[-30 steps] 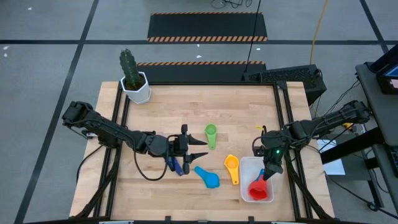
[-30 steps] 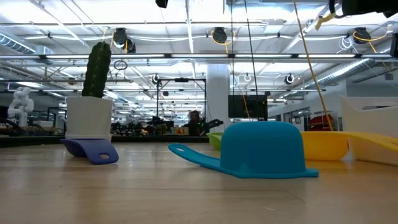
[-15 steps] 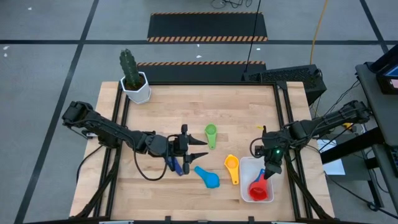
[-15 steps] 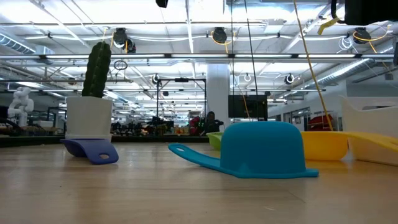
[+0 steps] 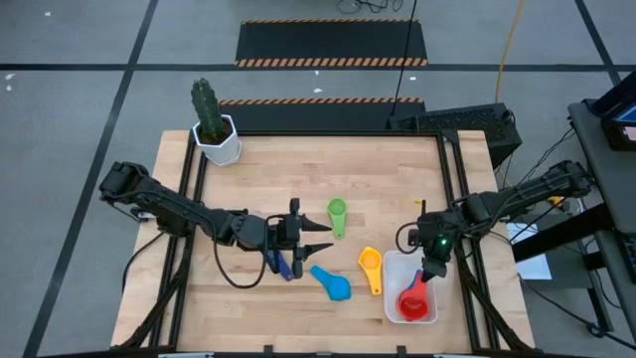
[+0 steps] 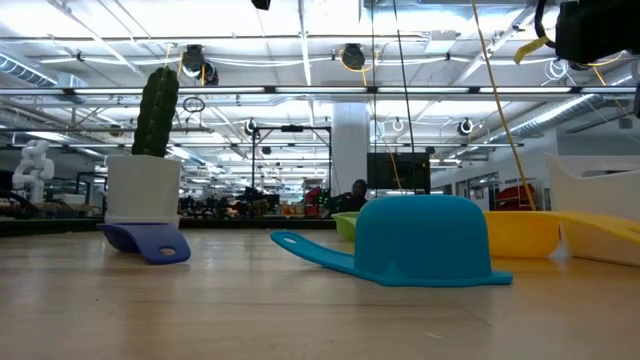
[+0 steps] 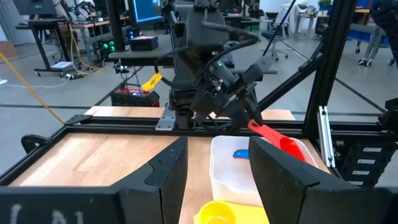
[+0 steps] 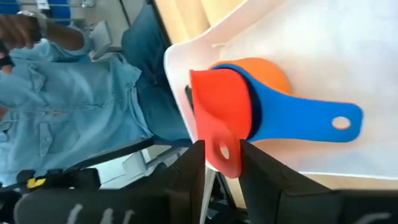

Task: Nest measuring cups in basket
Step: Stack the red measuring cup on top of the blue measuring cup into the white bin, then stack the light blue measuring cup on top of the red measuring cup into the white bin

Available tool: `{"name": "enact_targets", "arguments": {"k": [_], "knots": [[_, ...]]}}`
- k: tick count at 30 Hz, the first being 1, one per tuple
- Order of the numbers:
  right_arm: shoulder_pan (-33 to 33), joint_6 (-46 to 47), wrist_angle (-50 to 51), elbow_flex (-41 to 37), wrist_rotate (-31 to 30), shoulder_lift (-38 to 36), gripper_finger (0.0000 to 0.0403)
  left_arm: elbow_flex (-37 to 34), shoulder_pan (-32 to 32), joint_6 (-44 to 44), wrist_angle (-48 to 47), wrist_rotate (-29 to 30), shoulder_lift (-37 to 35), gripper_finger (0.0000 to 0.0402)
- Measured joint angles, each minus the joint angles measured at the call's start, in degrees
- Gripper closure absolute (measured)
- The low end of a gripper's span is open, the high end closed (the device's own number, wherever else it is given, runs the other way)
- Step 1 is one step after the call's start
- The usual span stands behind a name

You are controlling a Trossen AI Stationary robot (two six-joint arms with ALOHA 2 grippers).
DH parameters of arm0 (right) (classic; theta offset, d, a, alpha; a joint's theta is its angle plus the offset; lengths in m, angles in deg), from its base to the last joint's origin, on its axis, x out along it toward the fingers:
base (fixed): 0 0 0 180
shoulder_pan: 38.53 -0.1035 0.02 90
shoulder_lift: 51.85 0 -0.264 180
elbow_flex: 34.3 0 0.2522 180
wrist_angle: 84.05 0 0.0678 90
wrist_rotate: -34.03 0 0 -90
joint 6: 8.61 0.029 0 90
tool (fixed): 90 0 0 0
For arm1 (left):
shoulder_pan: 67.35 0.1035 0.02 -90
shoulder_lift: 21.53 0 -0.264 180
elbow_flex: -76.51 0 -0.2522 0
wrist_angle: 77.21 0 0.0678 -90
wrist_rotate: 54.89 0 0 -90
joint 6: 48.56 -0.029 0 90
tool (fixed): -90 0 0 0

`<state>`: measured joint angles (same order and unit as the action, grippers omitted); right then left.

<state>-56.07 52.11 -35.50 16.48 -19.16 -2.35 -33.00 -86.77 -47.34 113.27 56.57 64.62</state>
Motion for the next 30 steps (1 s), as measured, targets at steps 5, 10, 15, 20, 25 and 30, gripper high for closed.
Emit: {"name": "enact_targets", "arguments": {"k": [5,10,15,20,25,30], "knots": [[0.0,0.2,1.8,0.0,-1.7,0.0,0.032,0.0,0.2,0.0,0.0,0.0,0.0,0.0229],[0.0,-0.7,6.4,0.0,-4.8,0.0,0.032,0.0,0.2,-0.1,0.0,0.0,0.0,0.0229],[0.0,-2.2,6.7,0.0,-7.1,0.0,0.032,0.0,0.2,-0.8,0.0,0.0,0.0,0.0229],[0.0,-2.9,10.4,0.1,-10.3,0.0,0.032,0.0,1.1,-1.4,0.1,0.1,0.0,0.0229],[0.0,-2.9,17.0,0.1,-13.4,0.0,0.032,0.0,2.3,-2.1,0.1,0.1,0.0,0.0229],[0.0,-3.1,16.5,0.2,-14.5,0.0,0.032,0.0,3.2,-2.6,0.1,0.1,0.0,0.0229]]}}
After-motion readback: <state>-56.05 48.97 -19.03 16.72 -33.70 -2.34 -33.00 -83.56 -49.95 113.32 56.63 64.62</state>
